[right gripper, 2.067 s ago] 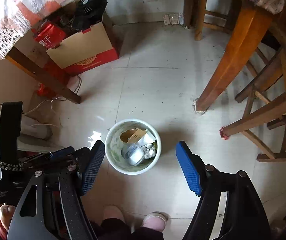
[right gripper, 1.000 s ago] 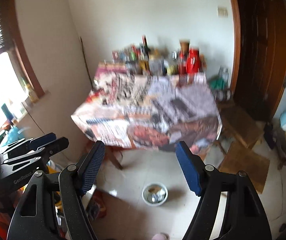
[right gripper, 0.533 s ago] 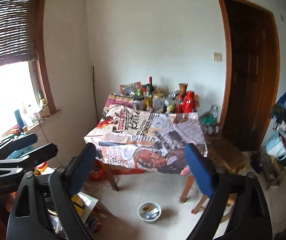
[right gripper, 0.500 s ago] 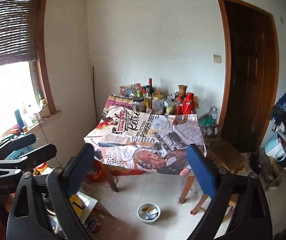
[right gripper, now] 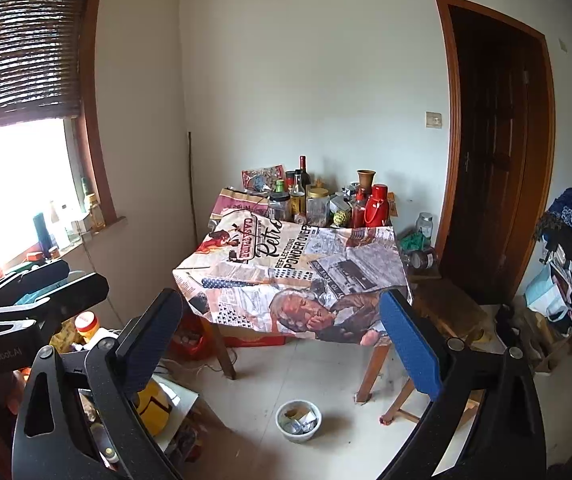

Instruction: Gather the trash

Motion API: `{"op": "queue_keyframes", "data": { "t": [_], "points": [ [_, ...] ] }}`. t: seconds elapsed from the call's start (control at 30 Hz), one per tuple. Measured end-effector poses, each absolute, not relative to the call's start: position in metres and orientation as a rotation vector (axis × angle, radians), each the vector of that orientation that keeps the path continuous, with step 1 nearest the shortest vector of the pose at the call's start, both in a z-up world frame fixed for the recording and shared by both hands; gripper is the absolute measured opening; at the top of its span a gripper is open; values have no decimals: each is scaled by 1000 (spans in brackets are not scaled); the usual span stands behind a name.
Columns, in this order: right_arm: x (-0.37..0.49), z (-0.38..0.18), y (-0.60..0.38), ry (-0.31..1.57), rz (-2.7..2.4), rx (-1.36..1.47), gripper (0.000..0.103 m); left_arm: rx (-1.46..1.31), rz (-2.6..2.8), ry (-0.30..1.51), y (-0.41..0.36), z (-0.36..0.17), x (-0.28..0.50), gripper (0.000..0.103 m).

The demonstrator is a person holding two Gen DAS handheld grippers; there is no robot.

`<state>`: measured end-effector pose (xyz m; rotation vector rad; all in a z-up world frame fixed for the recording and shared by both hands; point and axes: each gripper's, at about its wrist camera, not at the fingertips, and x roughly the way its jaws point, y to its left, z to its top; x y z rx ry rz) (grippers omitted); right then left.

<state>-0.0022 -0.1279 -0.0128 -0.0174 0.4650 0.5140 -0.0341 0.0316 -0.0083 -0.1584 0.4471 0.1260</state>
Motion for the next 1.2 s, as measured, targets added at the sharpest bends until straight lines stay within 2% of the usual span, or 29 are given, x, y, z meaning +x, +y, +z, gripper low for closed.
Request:
{"op": "queue_keyframes", "data": {
  "t": [1.2],
  "points": [
    [1, -14, -126, 506, 501, -14, 98, -166, 94, 477, 28, -14, -26, 95]
  ]
}}
